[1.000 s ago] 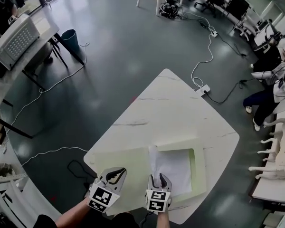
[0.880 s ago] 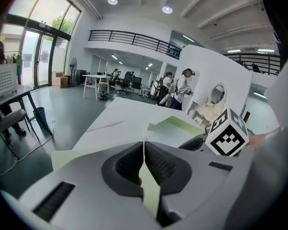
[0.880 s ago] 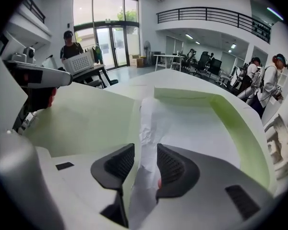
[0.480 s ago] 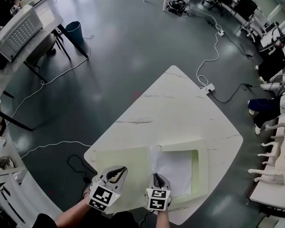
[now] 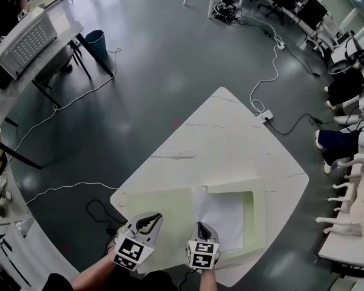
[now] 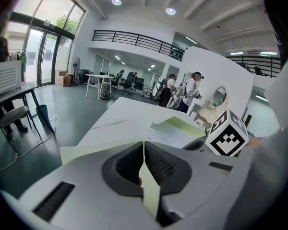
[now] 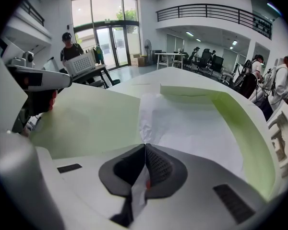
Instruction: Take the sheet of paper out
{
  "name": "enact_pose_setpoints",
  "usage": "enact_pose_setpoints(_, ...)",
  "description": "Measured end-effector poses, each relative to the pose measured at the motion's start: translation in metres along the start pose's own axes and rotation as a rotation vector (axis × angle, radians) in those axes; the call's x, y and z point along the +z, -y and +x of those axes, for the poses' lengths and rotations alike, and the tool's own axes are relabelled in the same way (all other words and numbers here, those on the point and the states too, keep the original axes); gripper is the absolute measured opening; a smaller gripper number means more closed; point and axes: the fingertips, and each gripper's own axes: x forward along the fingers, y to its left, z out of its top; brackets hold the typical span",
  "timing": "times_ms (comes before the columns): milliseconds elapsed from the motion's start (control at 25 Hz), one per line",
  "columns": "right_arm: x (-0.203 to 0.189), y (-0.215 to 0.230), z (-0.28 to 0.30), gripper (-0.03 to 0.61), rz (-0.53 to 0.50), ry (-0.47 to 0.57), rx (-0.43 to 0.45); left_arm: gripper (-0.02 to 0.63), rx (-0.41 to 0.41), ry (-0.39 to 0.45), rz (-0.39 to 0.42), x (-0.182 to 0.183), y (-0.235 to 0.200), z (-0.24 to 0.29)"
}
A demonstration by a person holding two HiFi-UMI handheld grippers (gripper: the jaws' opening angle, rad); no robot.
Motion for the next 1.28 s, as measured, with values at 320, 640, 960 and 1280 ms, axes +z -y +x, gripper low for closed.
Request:
enact_pose_setpoints(320,0.015,-0.016,-0.038,0.018,-0.011,0.052,-0.009,0.028,-0.006,0.044,0.03,0.022,0.011,-0.034)
enact_pose_setpoints(640,0.029,-0.039,-0.098,0.018,-0.01,0.117,-0.047,0.028,-0.028,0.09,0.084,0.048,0.026,-0.088)
enact_pose_setpoints(960,0.043,-0.067,-0.169,0.018,0.005,0.203,-0.115,0.028,-0.073,0.157,0.156,0.078,0.049,-0.154)
enact_pose_setpoints(1280,0.059,-0.088,-0.249,0.018,0.028,0.319,-0.216,0.028,-0.136,0.226,0.229,0.101,0.071,-0.215)
